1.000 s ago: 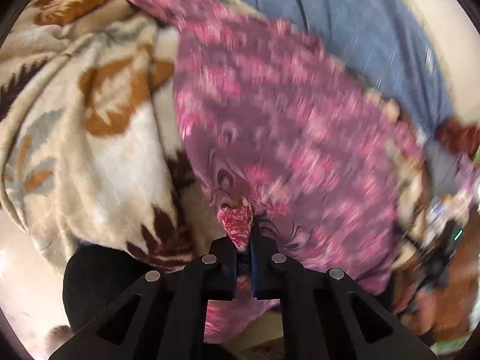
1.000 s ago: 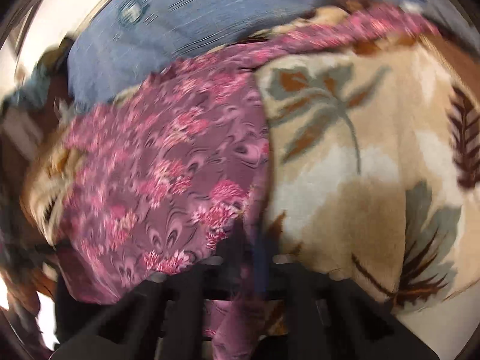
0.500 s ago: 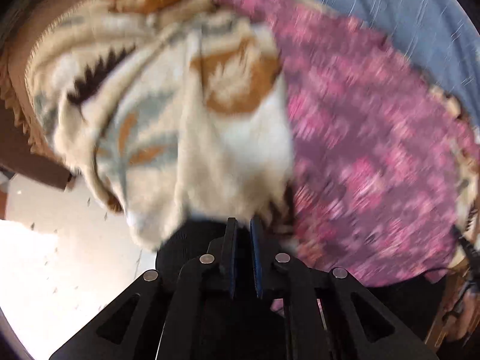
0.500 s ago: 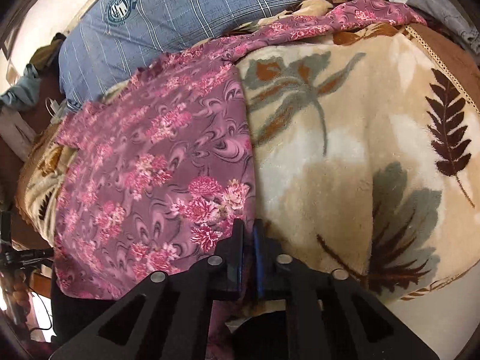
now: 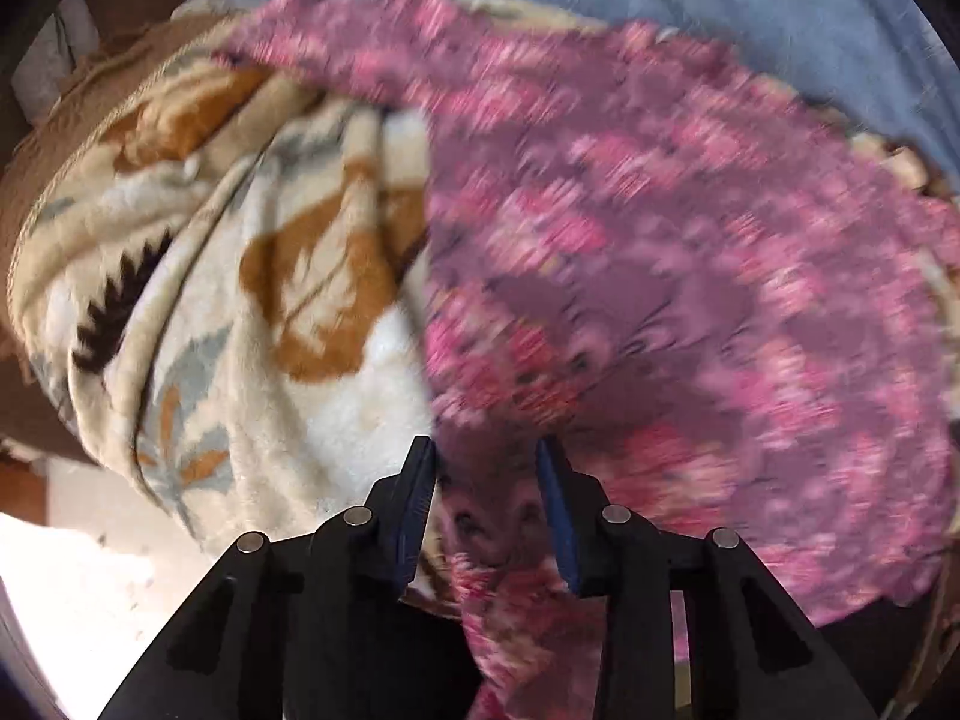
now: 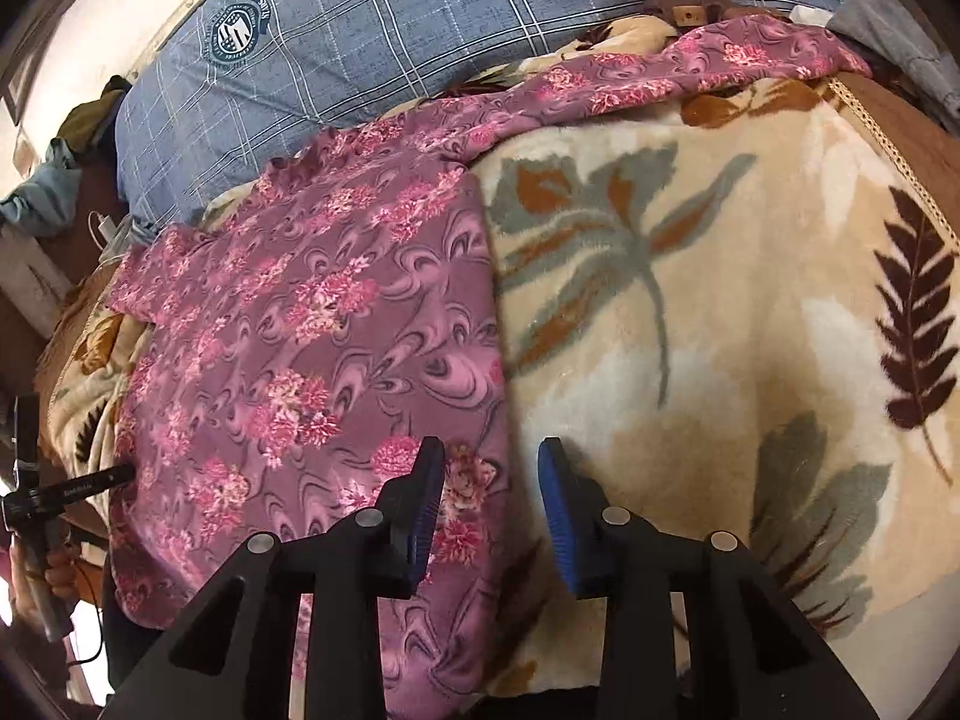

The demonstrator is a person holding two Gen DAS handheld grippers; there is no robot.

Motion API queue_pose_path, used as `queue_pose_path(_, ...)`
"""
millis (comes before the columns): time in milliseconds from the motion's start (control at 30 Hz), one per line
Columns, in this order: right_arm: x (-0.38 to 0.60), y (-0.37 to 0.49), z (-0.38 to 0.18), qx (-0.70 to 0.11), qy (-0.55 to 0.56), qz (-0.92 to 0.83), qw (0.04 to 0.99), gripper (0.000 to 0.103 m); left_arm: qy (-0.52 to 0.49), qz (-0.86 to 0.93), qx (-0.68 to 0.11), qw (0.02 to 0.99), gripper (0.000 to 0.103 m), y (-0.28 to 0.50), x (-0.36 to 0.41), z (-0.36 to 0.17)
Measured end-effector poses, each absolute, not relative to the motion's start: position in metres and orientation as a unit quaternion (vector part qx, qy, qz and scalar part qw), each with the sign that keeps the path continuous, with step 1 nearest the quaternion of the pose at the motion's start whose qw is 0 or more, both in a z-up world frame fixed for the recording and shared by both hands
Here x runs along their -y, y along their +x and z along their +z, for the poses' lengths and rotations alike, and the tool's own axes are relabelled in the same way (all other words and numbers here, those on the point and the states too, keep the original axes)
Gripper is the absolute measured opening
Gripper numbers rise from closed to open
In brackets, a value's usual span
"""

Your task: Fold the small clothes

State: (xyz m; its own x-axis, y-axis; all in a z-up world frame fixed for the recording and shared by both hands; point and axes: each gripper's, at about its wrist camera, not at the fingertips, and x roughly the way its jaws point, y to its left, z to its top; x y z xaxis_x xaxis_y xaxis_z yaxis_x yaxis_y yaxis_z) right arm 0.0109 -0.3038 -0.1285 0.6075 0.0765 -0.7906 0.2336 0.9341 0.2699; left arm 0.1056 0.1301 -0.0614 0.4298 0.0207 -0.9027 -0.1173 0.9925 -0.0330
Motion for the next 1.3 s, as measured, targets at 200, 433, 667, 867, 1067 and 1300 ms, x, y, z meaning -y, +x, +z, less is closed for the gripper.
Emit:
queue_pose_path(200,0.396,0.027,-0.078,-0.365,0.234,-0.104,0.895,0.037,-0.057,0.001,-0.471,0.88,0.055,0.127,-0.11,-0.003)
queue_pose_path(433,0.548,0.057,-0.05,-0.253,0.35,-0.212,0.877,0.056,-0.05,0.001,-0.477,0.877,0.056,0.227,-0.058,-0.022)
queue_pose_path(667,0.634,0.106,-0.083,-0.213,0.446,-0.226,0.839,0.057,-0.016,0.023,-0.487,0.873,0.059,0.279,-0.02,-0.086)
queue_pose_path(867,0.648,0.122,-0.087,-0.201,0.425,-0.245,0.848,0.012,-0.015,-0.009,-0.477,0.879,0.06,0.28,-0.021,-0.092)
queue_pose_path(1067,0.616,0.115,-0.061,-0.197,0.369,-0.268,0.868,0.012,-0.055,-0.028,-0.463,0.884,0.059,0.277,-0.039,-0.087)
queue_pose_path(1300,0.536,0.14,-0.021,-0.229,0.28,-0.234,0.903,0.012,-0.093,-0.041,-0.459,0.883,0.059,0.279,-0.047,-0.085)
